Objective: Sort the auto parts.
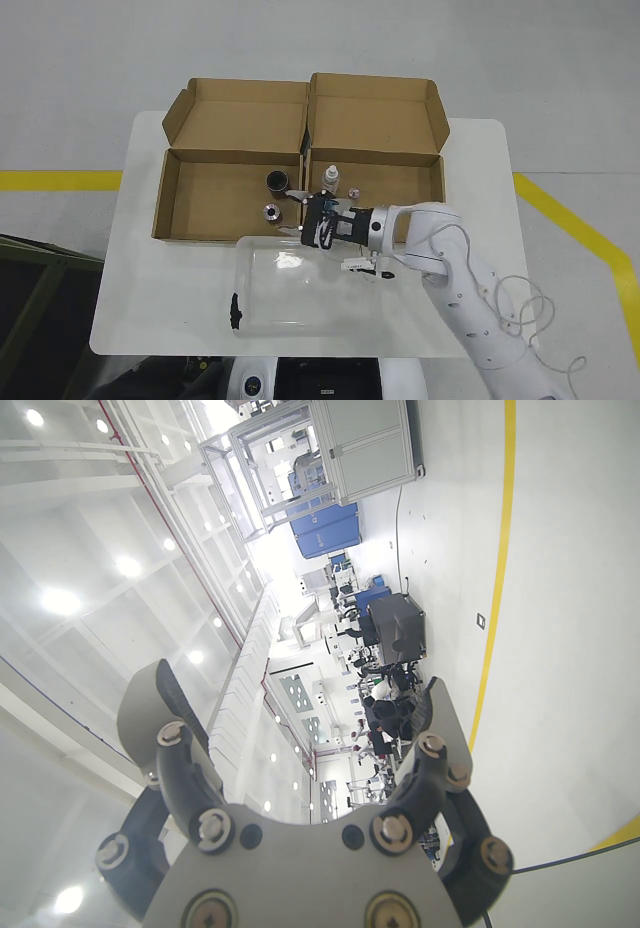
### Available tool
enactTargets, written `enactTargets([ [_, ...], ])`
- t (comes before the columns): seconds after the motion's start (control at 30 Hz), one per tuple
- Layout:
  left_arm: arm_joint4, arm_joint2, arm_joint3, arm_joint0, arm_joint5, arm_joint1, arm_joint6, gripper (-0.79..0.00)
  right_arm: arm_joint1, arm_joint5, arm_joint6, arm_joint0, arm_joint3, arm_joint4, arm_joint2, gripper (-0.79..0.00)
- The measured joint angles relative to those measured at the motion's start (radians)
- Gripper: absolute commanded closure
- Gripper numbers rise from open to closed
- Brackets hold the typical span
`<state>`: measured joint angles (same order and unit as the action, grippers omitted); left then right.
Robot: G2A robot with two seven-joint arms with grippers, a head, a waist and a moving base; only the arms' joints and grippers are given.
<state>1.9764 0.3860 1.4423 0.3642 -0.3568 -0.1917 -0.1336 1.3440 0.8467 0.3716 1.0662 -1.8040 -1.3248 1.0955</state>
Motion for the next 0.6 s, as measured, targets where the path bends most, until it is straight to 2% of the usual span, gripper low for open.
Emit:
enactTargets([
  [0.27,0.000,0.000,0.000,0.000,0.000,0.000,0.000,-0.785,-0.034,-0.034,-0.075,0.118,-0.019,-0.002,0.168,-0.388],
  [0.4,0.000,0.000,0.000,0.000,0.000,0.000,0.000,-0.785,-0.049,-0.061,-0.115,0.173,-0.020,-0.002,0.256,-0.468],
  [0.6,0.000,0.000,0.000,0.000,0.000,0.000,0.000,-0.785,-0.067,-0.103,-0.182,0.260,-0.047,-0.010,0.373,-0.459],
])
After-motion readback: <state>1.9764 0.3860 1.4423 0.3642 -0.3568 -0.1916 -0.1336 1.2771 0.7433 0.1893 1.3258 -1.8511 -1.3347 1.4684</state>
